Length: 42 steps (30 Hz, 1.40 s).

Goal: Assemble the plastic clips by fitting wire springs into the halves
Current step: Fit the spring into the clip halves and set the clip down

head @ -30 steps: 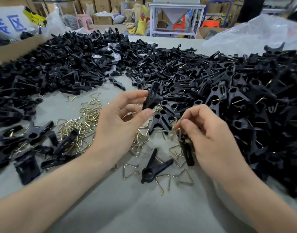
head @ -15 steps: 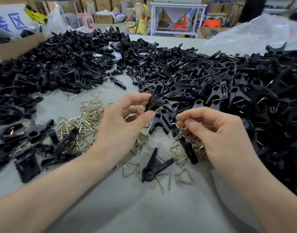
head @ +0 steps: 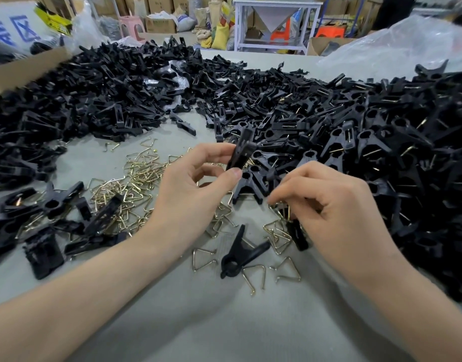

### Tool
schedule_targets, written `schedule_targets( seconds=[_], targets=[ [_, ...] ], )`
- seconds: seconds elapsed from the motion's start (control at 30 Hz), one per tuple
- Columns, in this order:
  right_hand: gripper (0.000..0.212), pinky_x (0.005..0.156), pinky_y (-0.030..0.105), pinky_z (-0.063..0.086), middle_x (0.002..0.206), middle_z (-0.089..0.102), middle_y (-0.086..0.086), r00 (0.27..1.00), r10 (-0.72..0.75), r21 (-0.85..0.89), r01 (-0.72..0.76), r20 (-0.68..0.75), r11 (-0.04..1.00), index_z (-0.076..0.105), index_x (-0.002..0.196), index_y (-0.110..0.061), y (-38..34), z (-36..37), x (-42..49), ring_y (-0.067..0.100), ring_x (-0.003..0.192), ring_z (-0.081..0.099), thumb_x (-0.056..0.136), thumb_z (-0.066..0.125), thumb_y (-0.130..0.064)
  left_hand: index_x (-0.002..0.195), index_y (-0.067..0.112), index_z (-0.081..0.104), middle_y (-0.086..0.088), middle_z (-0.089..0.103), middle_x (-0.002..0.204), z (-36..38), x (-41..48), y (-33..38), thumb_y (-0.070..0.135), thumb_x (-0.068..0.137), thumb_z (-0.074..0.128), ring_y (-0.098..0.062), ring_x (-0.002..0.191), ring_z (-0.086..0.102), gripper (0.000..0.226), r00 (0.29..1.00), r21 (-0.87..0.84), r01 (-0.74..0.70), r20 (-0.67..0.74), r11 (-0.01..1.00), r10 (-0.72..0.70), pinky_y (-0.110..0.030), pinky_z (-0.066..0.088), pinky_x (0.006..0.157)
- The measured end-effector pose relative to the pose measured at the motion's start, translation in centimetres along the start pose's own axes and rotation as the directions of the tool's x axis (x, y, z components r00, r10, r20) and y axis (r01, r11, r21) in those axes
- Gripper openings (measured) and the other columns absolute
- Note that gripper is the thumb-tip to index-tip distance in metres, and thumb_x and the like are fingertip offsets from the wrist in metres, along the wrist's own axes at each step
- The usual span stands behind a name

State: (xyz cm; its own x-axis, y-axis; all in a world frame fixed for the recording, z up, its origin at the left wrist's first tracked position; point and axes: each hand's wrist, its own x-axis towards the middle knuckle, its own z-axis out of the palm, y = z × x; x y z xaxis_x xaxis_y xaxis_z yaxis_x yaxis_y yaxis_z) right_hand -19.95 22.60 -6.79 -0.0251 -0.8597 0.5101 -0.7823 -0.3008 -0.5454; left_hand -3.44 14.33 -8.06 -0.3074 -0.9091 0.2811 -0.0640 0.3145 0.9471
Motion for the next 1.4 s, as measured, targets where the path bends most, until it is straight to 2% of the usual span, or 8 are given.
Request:
schedule_targets(
  seconds=[0.2, 0.4, 0.5, 0.63, 0.73, 0.87, 1.07, 1.4],
  targets=[
    [0.028, 0.07, 0.027, 0.051, 0.086, 0.065, -0.004, 0.998, -0.039, -0.122, 0.046, 0.059, 0.992, 0.077, 0.093, -0.014, -0.1, -0.7, 0.0, 0.012, 0.075, 0.062, 0.084, 0.063, 0.009, 0.101, 0.033, 0.07, 0.006, 0.071, 0.098, -0.2, 0.0, -0.1, 0.012, 0.085, 0.07, -0.025, 0.087, 0.066, 0.026, 1.0, -0.016, 0.0, 0.019, 1.0, 0.001, -0.025, 0.058, 0.075],
    [0.031, 0.059, 0.029, 0.048, 0.087, 0.065, 0.0, 0.992, -0.121, -0.278, 0.127, 0.039, 0.952, 0.075, 0.098, -0.01, 0.2, -1.5, 0.2, 0.012, 0.063, 0.053, 0.082, 0.062, 0.013, 0.103, 0.031, 0.069, 0.006, 0.07, 0.1, 0.0, 0.0, -0.1, 0.013, 0.083, 0.07, -0.026, 0.089, 0.065, 0.026, 0.999, 0.002, -0.023, 0.046, 1.0, 0.023, -0.043, 0.057, 0.084],
    [0.029, 0.071, 0.027, 0.053, 0.09, 0.069, -0.002, 0.992, -0.098, -0.169, 0.083, -0.083, 0.982, 0.073, 0.103, -0.012, 0.2, -1.5, 0.1, 0.011, 0.076, 0.064, 0.085, 0.062, 0.009, 0.101, 0.031, 0.068, 0.011, 0.069, 0.099, 0.0, 0.0, -0.2, 0.007, 0.084, 0.07, -0.019, 0.087, 0.062, 0.029, 0.997, 0.026, -0.041, 0.068, 0.999, 0.039, -0.036, 0.058, 0.08],
    [0.025, 0.065, 0.017, 0.054, 0.08, 0.072, -0.004, 0.935, 0.287, 0.42, -0.179, -0.209, 0.89, 0.072, 0.093, -0.021, -0.2, -0.8, 0.1, 0.01, 0.072, 0.069, 0.083, 0.068, 0.001, 0.096, 0.032, 0.067, 0.019, 0.062, 0.078, 0.1, -0.1, 0.1, 0.0, 0.083, 0.069, 0.004, 0.065, 0.053, 0.034, 0.989, 0.05, -0.091, 0.124, 0.995, 0.085, -0.006, 0.042, 0.056],
    [0.021, 0.059, 0.015, 0.052, 0.077, 0.072, 0.001, 0.908, 0.379, 0.583, -0.215, -0.176, 0.784, 0.072, 0.085, -0.017, -0.5, -0.5, 0.3, 0.01, 0.065, 0.069, 0.081, 0.069, 0.003, 0.093, 0.037, 0.066, 0.017, 0.058, 0.077, 0.3, -0.4, 0.2, 0.0, 0.082, 0.07, 0.004, 0.06, 0.054, 0.039, 0.982, 0.044, -0.101, 0.165, 0.994, 0.092, -0.013, 0.047, 0.057],
    [0.015, 0.056, 0.017, 0.051, 0.071, 0.071, 0.005, 0.902, 0.423, 0.636, -0.279, -0.083, 0.719, 0.072, 0.075, -0.015, -0.8, -0.3, 0.3, 0.011, 0.06, 0.066, 0.078, 0.072, 0.0, 0.094, 0.039, 0.065, 0.024, 0.059, 0.083, 0.4, -0.5, 0.2, -0.001, 0.081, 0.07, -0.006, 0.079, 0.057, 0.043, 0.96, 0.096, -0.21, 0.208, 0.973, 0.187, -0.02, 0.052, 0.08],
    [0.014, 0.054, 0.018, 0.05, 0.068, 0.069, 0.009, 0.917, 0.393, 0.629, -0.269, -0.064, 0.73, 0.07, 0.076, -0.011, -1.1, 0.0, 0.3, 0.01, 0.055, 0.062, 0.078, 0.07, 0.003, 0.095, 0.036, 0.063, 0.022, 0.059, 0.087, 0.4, -0.5, 0.1, 0.002, 0.078, 0.07, -0.005, 0.083, 0.055, 0.038, 0.943, 0.105, -0.257, 0.242, 0.961, 0.226, -0.015, 0.049, 0.079],
    [0.026, 0.063, 0.023, 0.054, 0.074, 0.07, -0.002, 0.918, 0.355, 0.433, -0.251, -0.179, 0.866, 0.063, 0.088, -0.025, -1.2, -0.2, 0.0, 0.013, 0.064, 0.065, 0.077, 0.075, -0.005, 0.1, 0.034, 0.067, 0.014, 0.058, 0.091, 0.4, -0.4, 0.3, 0.005, 0.077, 0.076, -0.016, 0.082, 0.054, 0.038, 0.919, 0.189, -0.33, 0.289, 0.925, 0.269, -0.034, 0.05, 0.083]
  ],
)
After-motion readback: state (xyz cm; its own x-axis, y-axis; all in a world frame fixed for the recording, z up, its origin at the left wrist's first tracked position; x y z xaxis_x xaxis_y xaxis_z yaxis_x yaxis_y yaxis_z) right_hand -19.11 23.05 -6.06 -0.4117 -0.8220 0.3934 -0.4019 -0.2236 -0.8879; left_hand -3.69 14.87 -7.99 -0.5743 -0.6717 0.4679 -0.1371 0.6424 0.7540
